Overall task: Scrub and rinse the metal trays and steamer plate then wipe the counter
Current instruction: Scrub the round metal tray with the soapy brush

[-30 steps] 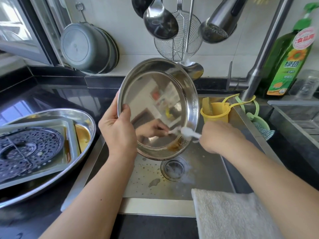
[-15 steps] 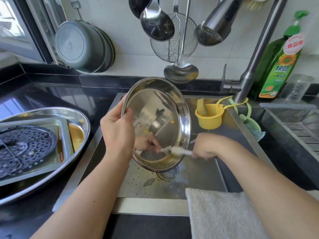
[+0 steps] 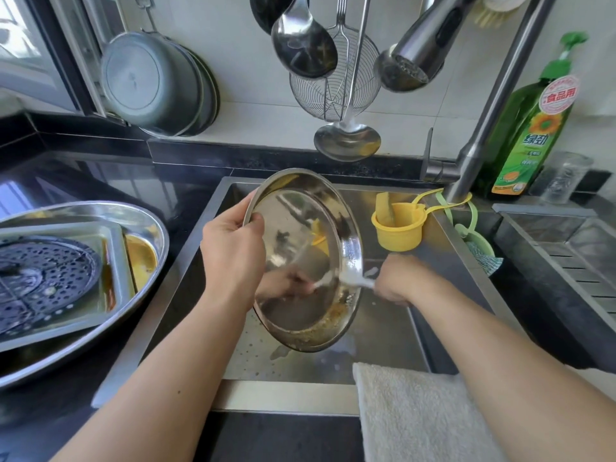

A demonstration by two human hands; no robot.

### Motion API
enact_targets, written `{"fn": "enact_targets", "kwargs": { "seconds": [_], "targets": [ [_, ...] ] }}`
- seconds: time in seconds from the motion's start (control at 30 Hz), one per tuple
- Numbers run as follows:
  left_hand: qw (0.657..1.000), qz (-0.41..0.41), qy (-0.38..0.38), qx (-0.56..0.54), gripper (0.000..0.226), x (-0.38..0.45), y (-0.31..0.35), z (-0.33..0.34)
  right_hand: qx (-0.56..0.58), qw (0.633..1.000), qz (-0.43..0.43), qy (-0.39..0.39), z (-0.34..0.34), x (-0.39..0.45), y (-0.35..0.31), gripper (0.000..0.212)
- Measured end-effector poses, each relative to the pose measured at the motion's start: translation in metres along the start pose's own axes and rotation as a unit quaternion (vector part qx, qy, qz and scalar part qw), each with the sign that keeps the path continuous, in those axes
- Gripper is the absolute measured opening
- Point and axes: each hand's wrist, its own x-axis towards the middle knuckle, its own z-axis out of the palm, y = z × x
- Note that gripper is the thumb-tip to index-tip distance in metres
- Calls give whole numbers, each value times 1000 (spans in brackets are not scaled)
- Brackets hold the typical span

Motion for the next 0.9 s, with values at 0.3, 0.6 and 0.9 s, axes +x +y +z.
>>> {"fn": "enact_targets", "kwargs": {
  "seconds": [0.3, 0.6, 0.9],
  "targets": [
    [945, -121, 260, -157, 42, 13, -55, 11, -7, 1000, 17, -24, 7, 4, -1, 27],
    [972, -64, 161, -160, 19, -24, 61, 10, -11, 999, 8, 44, 9, 8, -1, 14],
    [871, -20, 464, -160, 44, -114, 200, -20, -6, 948, -17, -317, 18, 9, -3, 24]
  ]
}}
